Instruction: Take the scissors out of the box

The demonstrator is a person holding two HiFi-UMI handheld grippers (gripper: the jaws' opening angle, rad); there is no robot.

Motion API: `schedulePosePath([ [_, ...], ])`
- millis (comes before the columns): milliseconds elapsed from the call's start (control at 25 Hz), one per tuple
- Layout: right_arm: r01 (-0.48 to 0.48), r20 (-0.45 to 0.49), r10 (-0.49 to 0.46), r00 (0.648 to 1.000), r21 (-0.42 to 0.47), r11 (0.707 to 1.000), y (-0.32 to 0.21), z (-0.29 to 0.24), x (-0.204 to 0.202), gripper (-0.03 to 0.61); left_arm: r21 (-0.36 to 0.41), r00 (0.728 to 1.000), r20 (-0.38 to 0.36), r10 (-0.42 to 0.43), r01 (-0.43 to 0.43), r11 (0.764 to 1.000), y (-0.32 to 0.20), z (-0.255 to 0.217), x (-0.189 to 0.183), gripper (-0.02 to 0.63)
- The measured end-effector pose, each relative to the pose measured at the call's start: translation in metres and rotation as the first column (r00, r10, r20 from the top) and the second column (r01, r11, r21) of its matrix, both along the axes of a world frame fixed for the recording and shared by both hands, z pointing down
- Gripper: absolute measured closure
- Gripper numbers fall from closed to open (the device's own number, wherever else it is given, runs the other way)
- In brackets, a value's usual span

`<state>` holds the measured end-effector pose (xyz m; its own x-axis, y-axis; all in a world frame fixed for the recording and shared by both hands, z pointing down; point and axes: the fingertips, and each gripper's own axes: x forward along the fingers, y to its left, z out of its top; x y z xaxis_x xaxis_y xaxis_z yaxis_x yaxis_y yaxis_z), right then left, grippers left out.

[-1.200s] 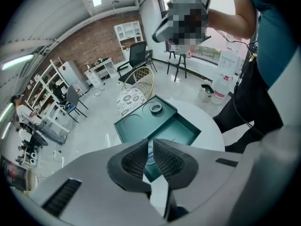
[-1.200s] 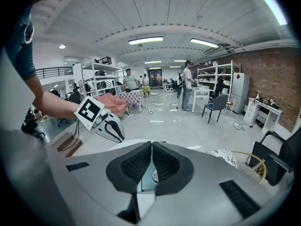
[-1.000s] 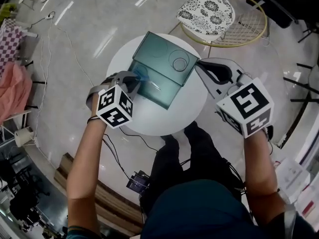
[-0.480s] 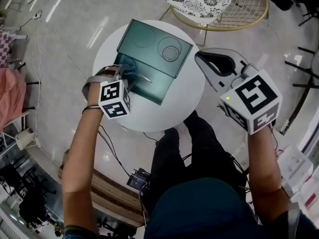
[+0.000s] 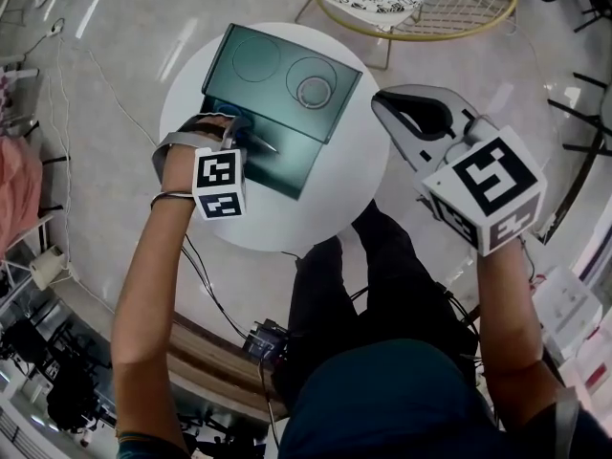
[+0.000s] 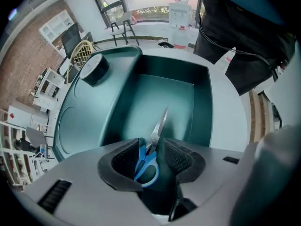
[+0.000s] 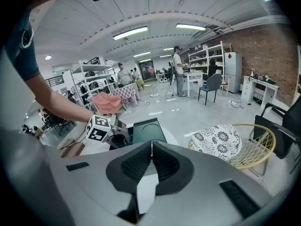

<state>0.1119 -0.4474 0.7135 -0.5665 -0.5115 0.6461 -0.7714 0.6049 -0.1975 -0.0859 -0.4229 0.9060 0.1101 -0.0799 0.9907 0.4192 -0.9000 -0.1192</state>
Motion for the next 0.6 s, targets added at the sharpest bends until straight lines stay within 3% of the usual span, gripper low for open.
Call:
schedulePosePath([
  [320,-0.022,0.009,0.022,1.000,-0.022,1.000,-0.006,0.020,0.016,0.538,-0.014,0.993,0.069,0.100,-0.100,0.995,-0.001,0.021,0.006,0.448],
  [520,-0.038,0.017,0.038,0.999,-0.022,0.999,-0.006,0.021,0.021,0.538,-0.025,0.986,0.087,0.139,-0.137,0.990,0.005,0.023,0.005,0.484],
  [600,-0.040,0.019,0.041,0.999,-0.021,0.999,-0.005,0.020,0.021,0.538,-0.030,0.988,0.079,0.132,-0.130,0.991,0.008,0.023,0.004,0.527],
])
